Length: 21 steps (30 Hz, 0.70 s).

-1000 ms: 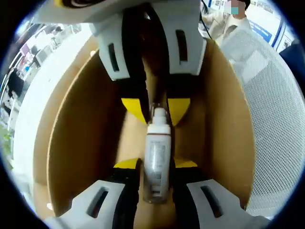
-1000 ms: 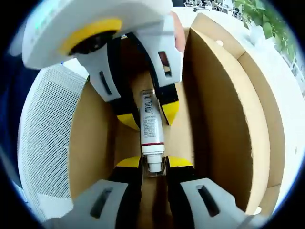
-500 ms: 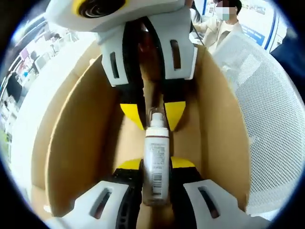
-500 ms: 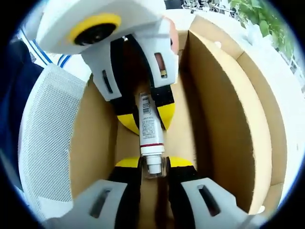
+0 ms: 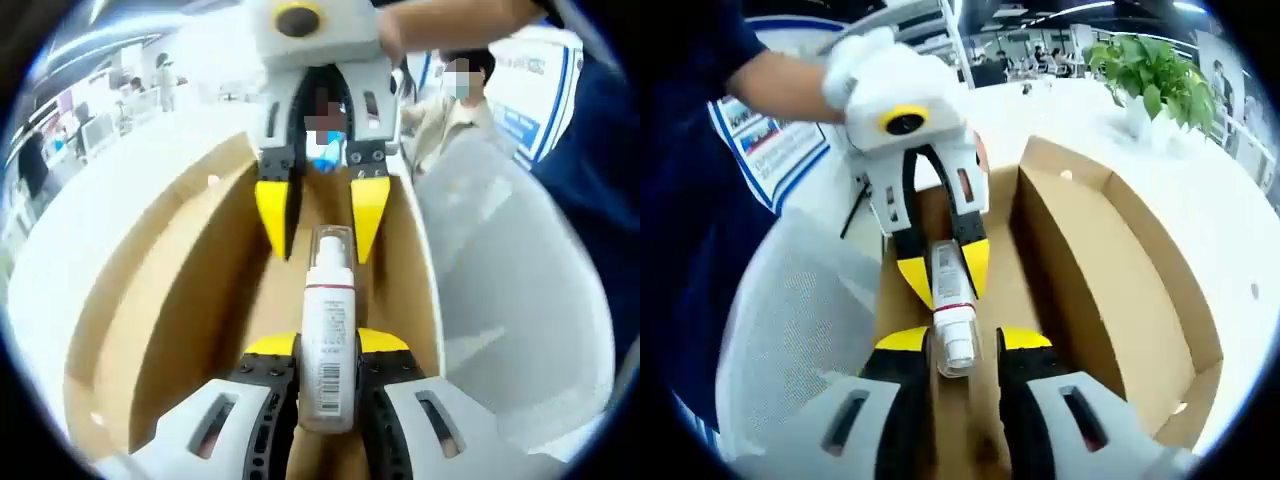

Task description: Operate the shoe box by opening the lid, removing the specified soft item, and placing it in the target area until the item is outside and the box remains undamaged.

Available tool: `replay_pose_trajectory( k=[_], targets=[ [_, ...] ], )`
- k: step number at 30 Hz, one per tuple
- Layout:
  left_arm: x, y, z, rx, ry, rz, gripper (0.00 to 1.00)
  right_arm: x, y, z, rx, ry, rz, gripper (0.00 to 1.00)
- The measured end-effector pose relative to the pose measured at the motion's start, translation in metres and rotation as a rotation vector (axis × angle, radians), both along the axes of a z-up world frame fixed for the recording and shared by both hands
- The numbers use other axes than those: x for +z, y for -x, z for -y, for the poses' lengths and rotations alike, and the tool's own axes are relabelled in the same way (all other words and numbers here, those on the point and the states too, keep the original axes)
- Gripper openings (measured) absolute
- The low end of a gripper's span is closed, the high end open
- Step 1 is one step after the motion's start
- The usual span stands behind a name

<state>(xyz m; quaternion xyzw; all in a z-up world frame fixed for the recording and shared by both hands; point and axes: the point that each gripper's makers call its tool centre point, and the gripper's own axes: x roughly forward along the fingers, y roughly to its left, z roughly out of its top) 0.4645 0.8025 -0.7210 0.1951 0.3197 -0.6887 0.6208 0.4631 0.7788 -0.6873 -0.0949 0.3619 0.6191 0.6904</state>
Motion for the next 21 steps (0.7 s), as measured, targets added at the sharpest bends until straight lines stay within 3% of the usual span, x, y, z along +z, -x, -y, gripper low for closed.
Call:
replay_pose_trajectory(
  k=[2,4,5,7,11,21],
  targets=[
    [0.014,0.002,0.001,0.026,0.065,-0.055,0.18,0.017,-0.002,-0.001,-0.022,-0.055,0.012,0.19],
    [0.024,0.008,0.003,0.037,0.112,-0.122,0.18,0.031,-0.004,-0.002,-0.053,-0.11,-0.014,0.17],
    [0.03,0.005,0.004,0.05,0.143,-0.122,0.18,0.037,-0.006,-0.001,-0.064,-0.132,-0.02,0.18],
    [0.04,0.007,0.007,0.057,0.184,-0.164,0.18,0.04,-0.006,0.003,-0.065,-0.138,-0.037,0.18],
    [0.06,0.004,0.011,0.067,0.247,-0.189,0.18,0.043,0.003,0.006,-0.044,-0.125,-0.051,0.2],
    [0.068,0.019,0.019,0.02,0.26,-0.215,0.18,0.058,0.019,0.001,-0.024,-0.14,-0.067,0.2]
  ],
)
